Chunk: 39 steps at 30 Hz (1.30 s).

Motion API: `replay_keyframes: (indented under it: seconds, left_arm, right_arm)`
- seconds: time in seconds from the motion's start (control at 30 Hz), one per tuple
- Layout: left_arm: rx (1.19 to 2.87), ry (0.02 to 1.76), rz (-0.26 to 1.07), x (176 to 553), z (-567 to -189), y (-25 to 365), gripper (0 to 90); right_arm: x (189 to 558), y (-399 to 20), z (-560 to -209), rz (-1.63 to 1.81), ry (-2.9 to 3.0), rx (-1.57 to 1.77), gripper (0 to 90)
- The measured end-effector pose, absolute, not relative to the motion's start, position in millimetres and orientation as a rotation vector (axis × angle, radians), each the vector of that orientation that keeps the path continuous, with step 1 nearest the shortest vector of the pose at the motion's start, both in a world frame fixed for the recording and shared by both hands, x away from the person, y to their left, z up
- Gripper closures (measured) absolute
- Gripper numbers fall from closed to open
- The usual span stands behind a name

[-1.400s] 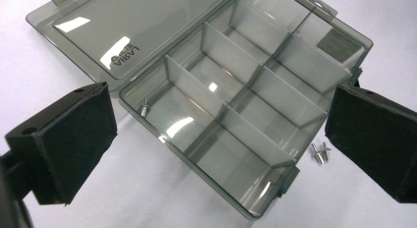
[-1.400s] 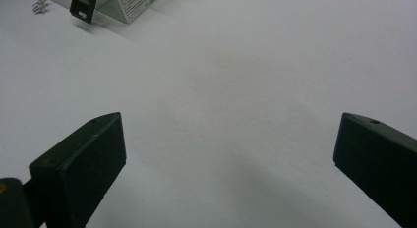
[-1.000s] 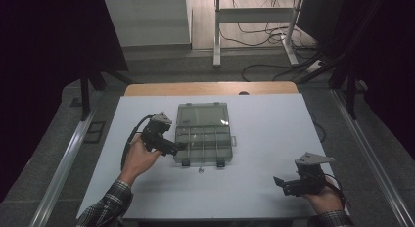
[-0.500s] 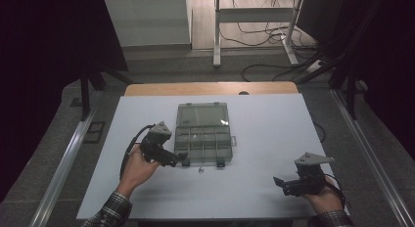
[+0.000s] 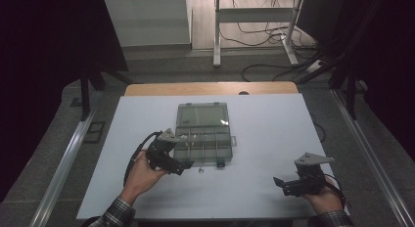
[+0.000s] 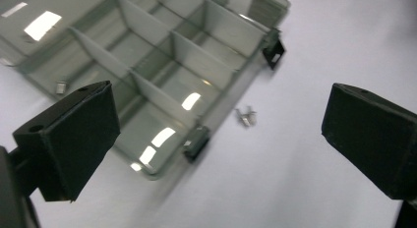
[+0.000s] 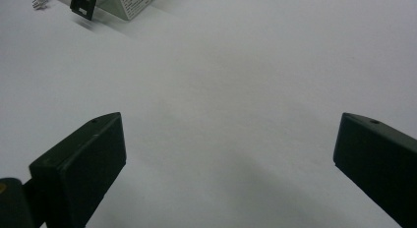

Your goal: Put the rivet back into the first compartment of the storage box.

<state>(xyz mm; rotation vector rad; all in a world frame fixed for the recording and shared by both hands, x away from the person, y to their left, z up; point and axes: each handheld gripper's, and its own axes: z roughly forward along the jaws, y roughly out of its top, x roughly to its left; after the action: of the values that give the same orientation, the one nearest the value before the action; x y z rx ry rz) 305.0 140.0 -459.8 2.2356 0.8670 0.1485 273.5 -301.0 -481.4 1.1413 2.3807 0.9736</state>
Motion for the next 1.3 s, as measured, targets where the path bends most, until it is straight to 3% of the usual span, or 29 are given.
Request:
replay_keyframes:
  seconds: [0.17, 0.3, 0.77, 1.3]
  left_arm:
    - [2.301, 0.835, 0.127, 302, -464, 127, 5.4]
    - [2.345, 0.811, 0.105, 300, -469, 114, 15.2]
    - [2.478, 0.777, 0.07, 307, -494, 78, 60.7]
    - [2.553, 0.794, 0.099, 318, -514, 68, 72.7]
  right_arm:
    - [274, -301, -482, 0.971, 2.381, 1.14, 0.0]
    - [274, -301, -482, 0.972, 2.381, 1.141, 0.0]
    - [274, -300, -482, 0.959, 2.393, 1.139, 0.0]
    - [274, -299, -484, 0.945, 2.414, 1.133, 0.0]
